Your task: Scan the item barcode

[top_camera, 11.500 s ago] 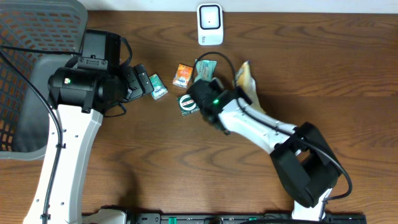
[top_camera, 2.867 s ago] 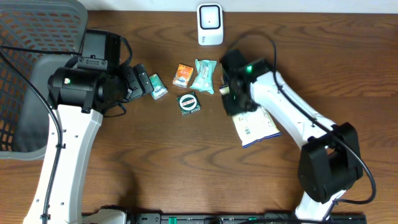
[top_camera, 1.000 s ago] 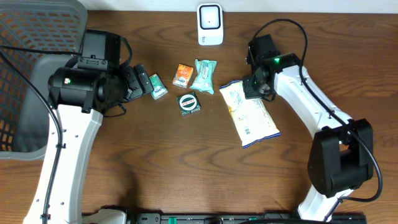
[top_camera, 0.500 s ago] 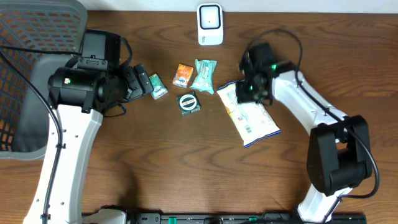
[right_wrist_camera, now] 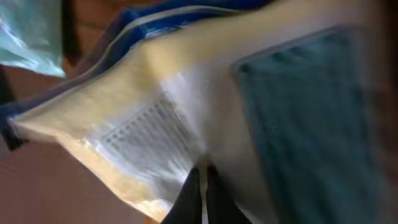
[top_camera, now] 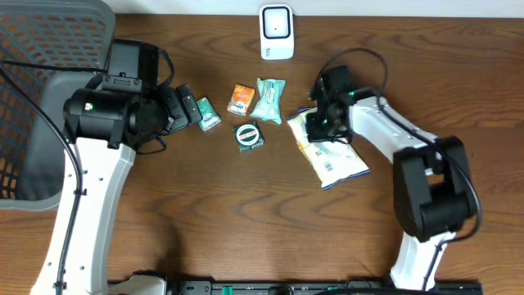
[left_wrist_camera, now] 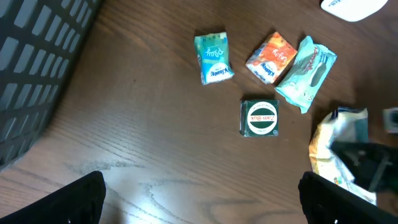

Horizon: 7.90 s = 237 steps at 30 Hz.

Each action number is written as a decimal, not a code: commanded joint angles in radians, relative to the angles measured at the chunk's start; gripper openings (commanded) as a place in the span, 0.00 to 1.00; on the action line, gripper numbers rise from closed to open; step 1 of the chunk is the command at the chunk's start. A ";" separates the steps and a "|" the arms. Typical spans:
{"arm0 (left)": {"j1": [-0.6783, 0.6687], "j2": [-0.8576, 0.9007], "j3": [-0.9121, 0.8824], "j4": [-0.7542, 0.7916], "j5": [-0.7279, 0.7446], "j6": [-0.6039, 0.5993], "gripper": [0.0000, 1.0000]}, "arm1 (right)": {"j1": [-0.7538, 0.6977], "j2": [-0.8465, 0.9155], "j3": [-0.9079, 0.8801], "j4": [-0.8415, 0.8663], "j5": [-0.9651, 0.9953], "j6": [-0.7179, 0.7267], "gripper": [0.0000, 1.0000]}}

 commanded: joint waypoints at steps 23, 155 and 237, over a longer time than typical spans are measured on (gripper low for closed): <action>0.002 -0.005 0.010 -0.004 -0.010 0.006 0.98 | 0.021 0.031 0.213 -0.640 0.140 -0.035 0.01; 0.002 -0.005 0.010 -0.004 -0.010 0.006 0.98 | -0.199 -0.166 -0.009 0.096 -0.583 -0.015 0.01; 0.002 -0.005 0.010 -0.004 -0.010 0.006 0.98 | -0.047 -0.487 -0.010 0.026 -0.275 0.198 0.01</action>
